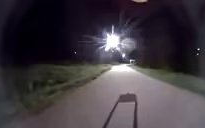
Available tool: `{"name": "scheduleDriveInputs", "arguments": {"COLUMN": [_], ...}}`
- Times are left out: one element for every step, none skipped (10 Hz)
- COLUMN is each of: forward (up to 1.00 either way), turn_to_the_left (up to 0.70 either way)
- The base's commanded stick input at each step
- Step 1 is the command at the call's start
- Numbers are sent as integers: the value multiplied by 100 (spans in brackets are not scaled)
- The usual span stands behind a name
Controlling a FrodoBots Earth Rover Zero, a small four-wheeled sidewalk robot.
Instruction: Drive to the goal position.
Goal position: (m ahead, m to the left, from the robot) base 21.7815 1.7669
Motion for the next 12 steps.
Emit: {"name": "scheduleDriveInputs", "arguments": {"forward": [70,70,70,70,70,70,70,70,70,70,70,70], "turn_to_the_left": [-12,-14,-14,-14,-13,-7,0,0,0,0,0,0]}}
